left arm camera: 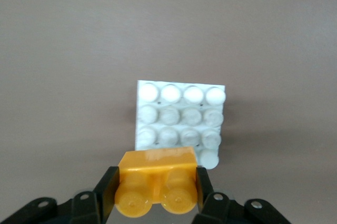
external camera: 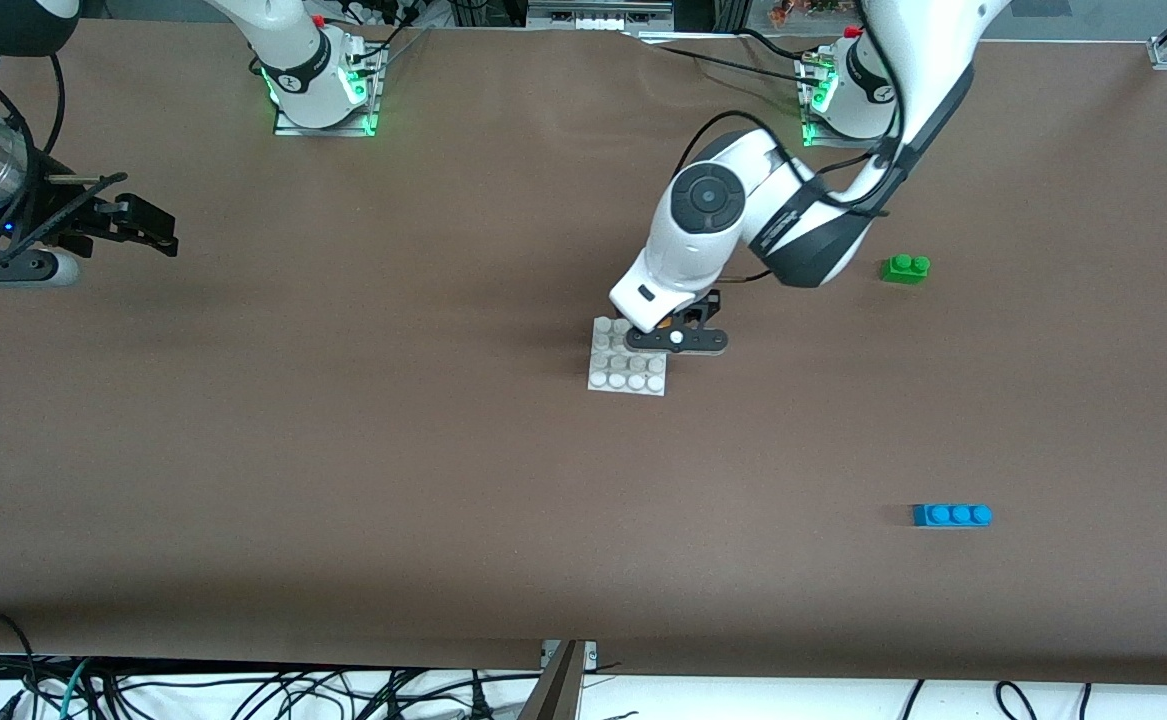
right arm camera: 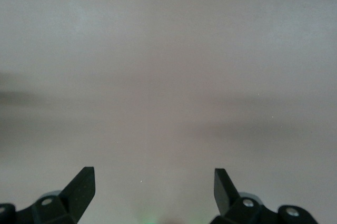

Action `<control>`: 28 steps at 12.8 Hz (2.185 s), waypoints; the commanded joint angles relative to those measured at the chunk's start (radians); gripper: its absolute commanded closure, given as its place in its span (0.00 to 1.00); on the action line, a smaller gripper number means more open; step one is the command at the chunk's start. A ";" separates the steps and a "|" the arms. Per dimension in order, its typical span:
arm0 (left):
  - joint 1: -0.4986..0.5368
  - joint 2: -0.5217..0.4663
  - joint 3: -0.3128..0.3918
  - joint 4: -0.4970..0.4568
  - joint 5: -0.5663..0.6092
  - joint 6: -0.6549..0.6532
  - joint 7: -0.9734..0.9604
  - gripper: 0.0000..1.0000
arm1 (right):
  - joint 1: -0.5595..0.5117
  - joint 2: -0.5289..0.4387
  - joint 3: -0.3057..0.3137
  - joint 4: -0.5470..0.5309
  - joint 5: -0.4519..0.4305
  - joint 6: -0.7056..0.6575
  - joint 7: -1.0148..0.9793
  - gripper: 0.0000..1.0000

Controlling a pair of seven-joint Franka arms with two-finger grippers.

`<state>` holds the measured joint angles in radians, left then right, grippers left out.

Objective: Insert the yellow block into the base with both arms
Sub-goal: 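Carry the yellow block over the white base plate with the left gripper, then press the yellow block down onto the plate studs with the left gripper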

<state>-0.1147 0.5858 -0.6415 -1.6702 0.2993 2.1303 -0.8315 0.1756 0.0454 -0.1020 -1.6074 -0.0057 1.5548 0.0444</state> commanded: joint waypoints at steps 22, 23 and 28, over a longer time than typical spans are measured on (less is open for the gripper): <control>-0.056 0.190 0.008 0.021 0.199 0.129 -0.015 0.69 | -0.007 0.008 0.007 0.023 0.000 -0.006 0.008 0.00; -0.056 0.190 0.008 0.018 0.204 0.126 -0.017 0.69 | -0.007 0.008 0.007 0.023 0.000 -0.006 0.008 0.00; -0.059 0.197 0.008 0.018 0.205 0.128 -0.037 0.69 | -0.007 0.008 0.007 0.023 0.000 -0.006 0.008 0.00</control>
<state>-0.1578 0.7659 -0.6362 -1.6689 0.4675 2.2541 -0.8400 0.1756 0.0454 -0.1019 -1.6073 -0.0057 1.5553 0.0444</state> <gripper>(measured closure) 0.366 0.000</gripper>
